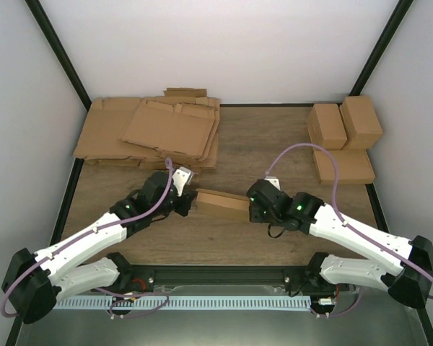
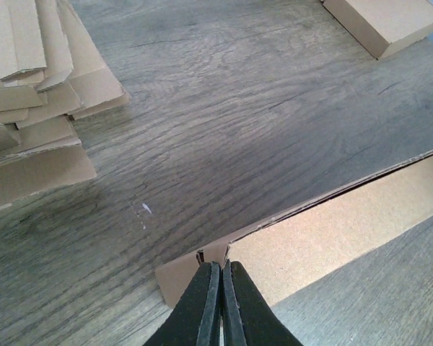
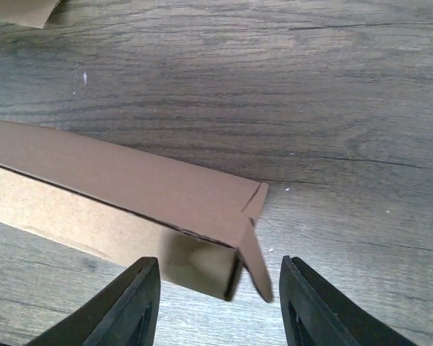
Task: Fold the paper box
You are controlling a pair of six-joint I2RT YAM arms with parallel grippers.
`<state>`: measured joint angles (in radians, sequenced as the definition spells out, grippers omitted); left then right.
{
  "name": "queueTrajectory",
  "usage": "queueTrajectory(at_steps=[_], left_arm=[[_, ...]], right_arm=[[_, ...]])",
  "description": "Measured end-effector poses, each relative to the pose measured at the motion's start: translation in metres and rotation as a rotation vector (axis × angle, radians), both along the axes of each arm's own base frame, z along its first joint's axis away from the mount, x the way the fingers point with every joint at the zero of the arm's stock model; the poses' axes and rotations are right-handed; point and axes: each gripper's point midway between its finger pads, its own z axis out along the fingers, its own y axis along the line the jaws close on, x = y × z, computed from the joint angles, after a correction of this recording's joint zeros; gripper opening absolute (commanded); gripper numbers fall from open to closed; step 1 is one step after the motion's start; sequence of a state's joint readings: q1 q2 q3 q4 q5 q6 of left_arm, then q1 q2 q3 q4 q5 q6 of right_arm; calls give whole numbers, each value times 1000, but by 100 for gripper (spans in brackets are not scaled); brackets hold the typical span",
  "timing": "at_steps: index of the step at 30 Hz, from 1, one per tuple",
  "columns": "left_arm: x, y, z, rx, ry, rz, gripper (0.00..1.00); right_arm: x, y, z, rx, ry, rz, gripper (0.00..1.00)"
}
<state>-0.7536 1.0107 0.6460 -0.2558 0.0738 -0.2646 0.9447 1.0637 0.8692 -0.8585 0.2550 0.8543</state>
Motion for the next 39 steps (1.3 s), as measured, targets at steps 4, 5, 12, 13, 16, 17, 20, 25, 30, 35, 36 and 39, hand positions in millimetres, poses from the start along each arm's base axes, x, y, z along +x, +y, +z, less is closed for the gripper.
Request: queueTrajectory(at_steps=[4,5,12,13,16,17,20,25,30,35,36,39], left_arm=[[2,2,-2,13,-5,12,4],[2,2,-2,15,-5,14,4],[3,3,-2,18,-8,18,4],[3,3,-2,18,-7,18,4],[3,3,-3,21,-5,18,4],[3,3,-3,21,-6,18,4],[3,3,-3,22,-6,17,4],[3,3,-4,22,-6,17,4],[3,3,-4,22,-5,18,4],[4,2,-4,22,12,29,4],[5,2,-3,20,13,37,4],[6,0,0,8,14,62,4]], right_arm=[[-1,-6,3,-20,-2,-8,48],[-1,-8,4,-26,-3,-11,48],[3,-19,6,-58,-10,-20,38],[3,-19,6,-61,-13,-12,37],[4,-18,8,-73,-24,16,33],[5,-17,9,-76,-27,24,31],[9,-13,12,-96,-38,49,26],[14,-9,10,-133,-43,78,11],[15,-8,7,-145,-35,85,5],[16,-7,14,-126,-39,68,4],[16,-7,15,-121,-36,60,3],[15,-7,14,-104,-23,30,1]])
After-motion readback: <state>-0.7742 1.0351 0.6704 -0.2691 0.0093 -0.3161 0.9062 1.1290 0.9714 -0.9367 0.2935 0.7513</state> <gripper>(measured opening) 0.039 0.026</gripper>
